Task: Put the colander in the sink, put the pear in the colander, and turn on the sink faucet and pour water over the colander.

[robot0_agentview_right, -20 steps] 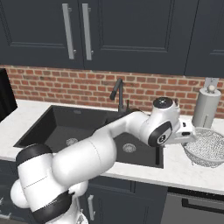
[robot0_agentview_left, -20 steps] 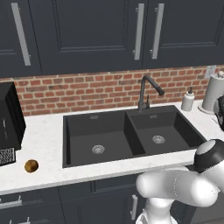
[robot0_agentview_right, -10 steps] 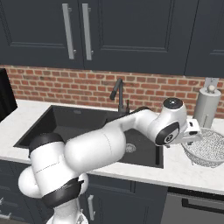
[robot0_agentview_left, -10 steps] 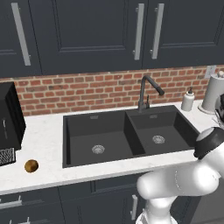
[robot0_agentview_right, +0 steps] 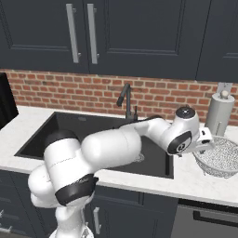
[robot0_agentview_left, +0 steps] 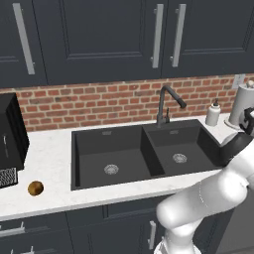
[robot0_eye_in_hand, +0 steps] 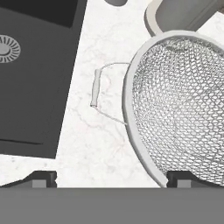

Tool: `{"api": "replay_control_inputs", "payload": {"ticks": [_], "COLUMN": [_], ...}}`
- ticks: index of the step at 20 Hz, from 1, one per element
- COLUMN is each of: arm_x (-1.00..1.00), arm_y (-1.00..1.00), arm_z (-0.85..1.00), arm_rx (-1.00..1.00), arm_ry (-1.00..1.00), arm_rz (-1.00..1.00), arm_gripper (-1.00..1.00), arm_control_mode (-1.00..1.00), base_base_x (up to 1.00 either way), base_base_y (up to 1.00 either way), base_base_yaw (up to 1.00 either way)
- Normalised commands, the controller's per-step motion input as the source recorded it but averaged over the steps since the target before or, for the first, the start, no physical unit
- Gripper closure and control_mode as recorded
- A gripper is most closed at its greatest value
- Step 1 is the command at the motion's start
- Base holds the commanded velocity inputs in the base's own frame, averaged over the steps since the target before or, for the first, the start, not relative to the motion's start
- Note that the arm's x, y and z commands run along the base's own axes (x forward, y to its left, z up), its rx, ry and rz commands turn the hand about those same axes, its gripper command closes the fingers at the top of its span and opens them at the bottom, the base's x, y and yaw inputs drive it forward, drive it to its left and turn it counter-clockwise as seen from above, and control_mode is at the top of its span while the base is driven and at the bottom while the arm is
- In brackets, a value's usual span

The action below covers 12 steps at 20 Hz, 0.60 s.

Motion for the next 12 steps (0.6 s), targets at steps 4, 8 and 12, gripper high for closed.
{"api": "replay_control_inputs", "payload": {"ticks": [4,8,12], "arm_x": [0.29,0.27,0.17], "arm_y": [-0.18,-0.27,-0.37], "arm_z": [-0.26,-0.17,-0.09], "arm_rx": [0.00,0.00,0.02], "arm_ry": [0.00,0.01,0.00], "arm_rz": [0.02,0.01,0.01], "arm_gripper": [-1.00,-1.00,-1.00], "arm_control_mode": [-1.00,-1.00,-1.00], "base_base_x": [0.00,0.00,0.00], "base_base_y": [0.00,0.00,0.00], "base_base_yaw": [0.00,0.00,0.00]}}
